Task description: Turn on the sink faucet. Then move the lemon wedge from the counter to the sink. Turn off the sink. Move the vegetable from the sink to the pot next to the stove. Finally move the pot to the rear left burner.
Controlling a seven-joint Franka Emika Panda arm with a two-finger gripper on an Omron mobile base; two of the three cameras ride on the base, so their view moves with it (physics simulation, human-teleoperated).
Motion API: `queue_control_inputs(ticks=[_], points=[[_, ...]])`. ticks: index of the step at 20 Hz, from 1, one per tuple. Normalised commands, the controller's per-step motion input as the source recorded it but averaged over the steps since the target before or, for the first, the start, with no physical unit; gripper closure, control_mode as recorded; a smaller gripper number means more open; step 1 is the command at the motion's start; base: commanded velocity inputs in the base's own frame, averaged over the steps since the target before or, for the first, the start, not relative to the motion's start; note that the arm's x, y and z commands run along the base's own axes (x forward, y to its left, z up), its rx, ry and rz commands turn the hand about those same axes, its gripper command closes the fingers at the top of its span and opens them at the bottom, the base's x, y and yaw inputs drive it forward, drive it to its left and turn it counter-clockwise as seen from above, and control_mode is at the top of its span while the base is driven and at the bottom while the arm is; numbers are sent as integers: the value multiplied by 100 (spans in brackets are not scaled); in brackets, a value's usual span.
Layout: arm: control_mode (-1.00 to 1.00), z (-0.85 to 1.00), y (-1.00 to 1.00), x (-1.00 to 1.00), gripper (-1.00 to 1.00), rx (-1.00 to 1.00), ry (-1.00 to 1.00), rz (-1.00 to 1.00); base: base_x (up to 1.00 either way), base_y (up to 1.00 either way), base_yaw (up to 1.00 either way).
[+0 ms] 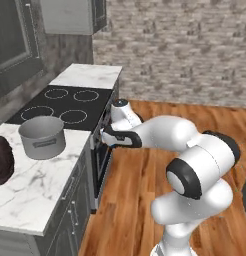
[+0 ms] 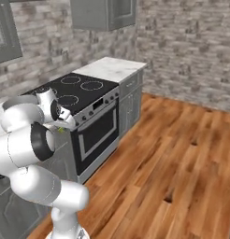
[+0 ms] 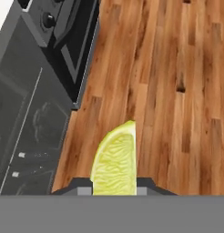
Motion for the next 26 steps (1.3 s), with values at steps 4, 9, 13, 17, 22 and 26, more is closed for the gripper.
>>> queue_control_inputs(ticks=[4,9,13,17,22,26], points=[[100,0,0,0,100,0,0,0,38,-34,38],[100,0,0,0,100,0,0,0,38,-42,38],[100,0,0,0,100,0,0,0,40,-55,37],[100,0,0,0,100,0,0,0,36,-64,36],[100,0,0,0,100,0,0,0,36,-64,36],[100,0,0,0,100,0,0,0,36,-64,36]])
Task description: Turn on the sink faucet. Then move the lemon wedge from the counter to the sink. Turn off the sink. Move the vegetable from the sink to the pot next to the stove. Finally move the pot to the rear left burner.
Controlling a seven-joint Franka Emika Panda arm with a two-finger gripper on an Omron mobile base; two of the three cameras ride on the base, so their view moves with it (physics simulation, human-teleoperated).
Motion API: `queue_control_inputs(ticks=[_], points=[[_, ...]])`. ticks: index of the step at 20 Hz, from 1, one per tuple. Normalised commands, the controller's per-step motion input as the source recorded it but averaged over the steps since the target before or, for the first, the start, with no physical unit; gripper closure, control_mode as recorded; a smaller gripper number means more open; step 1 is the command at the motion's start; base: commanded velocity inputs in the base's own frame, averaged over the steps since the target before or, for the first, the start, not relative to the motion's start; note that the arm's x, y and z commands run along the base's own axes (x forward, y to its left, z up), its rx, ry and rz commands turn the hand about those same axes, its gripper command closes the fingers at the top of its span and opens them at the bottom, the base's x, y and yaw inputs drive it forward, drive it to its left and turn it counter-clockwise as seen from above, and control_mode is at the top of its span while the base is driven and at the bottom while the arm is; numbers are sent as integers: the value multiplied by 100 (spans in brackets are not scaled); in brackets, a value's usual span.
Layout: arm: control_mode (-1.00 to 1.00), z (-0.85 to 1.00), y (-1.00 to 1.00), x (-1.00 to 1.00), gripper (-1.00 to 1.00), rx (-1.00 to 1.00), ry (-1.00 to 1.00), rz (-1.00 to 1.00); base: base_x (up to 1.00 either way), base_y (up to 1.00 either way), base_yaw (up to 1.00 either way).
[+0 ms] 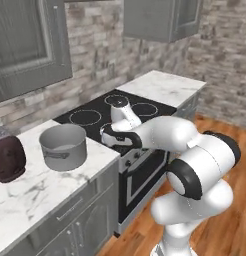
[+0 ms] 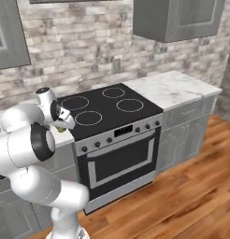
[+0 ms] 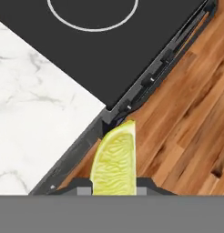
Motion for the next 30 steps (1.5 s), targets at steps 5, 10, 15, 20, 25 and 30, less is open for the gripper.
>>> queue_control_inputs(ticks=[5,10,15,20,25,30], points=[[100,0,0,0,100,0,0,0,34,-66,37],[100,0,0,0,100,0,0,0,33,-60,38],[100,0,0,0,100,0,0,0,31,-41,41],[100,0,0,0,100,0,0,0,32,-32,44],[100,0,0,0,100,0,0,0,39,-46,44],[100,0,0,0,100,0,0,0,52,-57,40]])
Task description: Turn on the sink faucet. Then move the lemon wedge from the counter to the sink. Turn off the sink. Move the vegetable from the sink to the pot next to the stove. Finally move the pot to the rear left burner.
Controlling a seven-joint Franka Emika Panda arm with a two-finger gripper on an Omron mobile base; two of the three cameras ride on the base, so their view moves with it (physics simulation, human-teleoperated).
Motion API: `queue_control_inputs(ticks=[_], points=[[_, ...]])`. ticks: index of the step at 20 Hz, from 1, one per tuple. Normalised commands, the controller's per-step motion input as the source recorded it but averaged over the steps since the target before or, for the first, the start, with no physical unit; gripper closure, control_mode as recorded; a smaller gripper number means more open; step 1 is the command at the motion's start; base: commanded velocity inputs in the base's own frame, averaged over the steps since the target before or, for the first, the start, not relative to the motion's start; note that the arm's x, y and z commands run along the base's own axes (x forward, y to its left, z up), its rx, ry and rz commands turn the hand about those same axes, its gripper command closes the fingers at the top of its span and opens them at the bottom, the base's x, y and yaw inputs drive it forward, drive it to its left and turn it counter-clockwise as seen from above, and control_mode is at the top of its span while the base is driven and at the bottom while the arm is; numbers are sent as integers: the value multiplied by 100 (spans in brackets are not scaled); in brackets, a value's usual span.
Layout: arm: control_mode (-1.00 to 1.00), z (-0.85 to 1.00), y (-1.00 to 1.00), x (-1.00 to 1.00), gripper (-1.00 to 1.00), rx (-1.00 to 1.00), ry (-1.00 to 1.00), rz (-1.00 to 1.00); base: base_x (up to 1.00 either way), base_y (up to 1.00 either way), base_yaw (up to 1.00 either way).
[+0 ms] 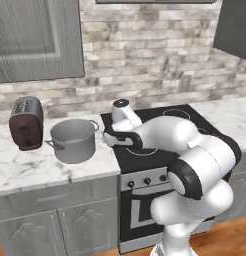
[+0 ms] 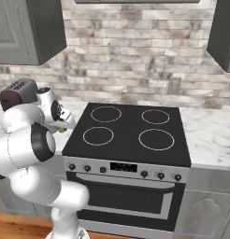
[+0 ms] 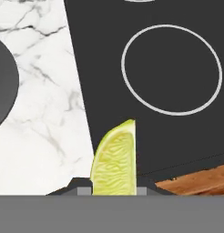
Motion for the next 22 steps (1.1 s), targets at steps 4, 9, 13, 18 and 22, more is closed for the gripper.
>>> queue_control_inputs(ticks=[4,9,13,18,22], points=[[100,0,0,0,100,0,0,0,55,-39,33],[100,0,0,0,100,0,0,0,64,-21,27],[100,0,0,0,100,0,0,0,61,-16,17],[100,0,0,0,100,0,0,0,40,-31,8],[100,0,0,0,100,0,0,0,20,-12,1]])
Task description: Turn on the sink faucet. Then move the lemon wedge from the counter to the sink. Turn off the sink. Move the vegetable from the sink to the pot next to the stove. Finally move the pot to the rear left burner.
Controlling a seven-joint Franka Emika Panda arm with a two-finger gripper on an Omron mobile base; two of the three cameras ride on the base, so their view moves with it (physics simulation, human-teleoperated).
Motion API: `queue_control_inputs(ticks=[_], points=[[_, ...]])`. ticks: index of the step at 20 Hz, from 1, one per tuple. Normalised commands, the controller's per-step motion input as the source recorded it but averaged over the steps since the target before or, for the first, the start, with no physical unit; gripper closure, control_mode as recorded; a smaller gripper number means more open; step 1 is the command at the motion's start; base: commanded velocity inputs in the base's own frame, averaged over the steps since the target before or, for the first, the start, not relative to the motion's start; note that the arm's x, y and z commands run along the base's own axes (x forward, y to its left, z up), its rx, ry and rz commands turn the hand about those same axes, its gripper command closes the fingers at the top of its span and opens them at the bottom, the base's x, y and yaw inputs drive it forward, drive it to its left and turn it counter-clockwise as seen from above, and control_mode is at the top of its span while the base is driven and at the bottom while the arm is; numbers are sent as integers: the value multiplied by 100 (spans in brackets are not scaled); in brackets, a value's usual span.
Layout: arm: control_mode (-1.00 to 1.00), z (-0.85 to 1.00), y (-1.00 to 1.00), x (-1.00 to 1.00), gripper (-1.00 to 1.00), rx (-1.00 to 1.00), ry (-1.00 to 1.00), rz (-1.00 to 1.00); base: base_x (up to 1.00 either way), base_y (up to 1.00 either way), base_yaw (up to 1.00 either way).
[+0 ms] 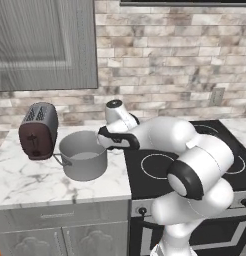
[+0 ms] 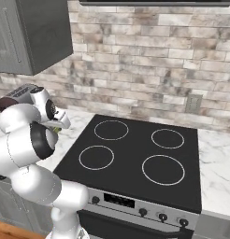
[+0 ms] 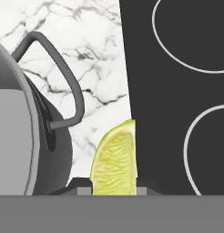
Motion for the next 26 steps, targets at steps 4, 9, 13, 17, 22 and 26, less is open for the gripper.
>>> queue_control_inputs(ticks=[4,9,13,17,22,26], points=[[100,0,0,0,100,0,0,0,6,0,0],[-100,0,0,1,100,0,0,0,2,0,0],[-100,7,0,1,100,0,-3,0,0,0,0],[-100,34,14,0,100,0,-7,2,0,0,0],[-100,27,40,0,100,0,0,2,0,0,0],[-100,14,44,0,100,0,0,1,0,0,0]])
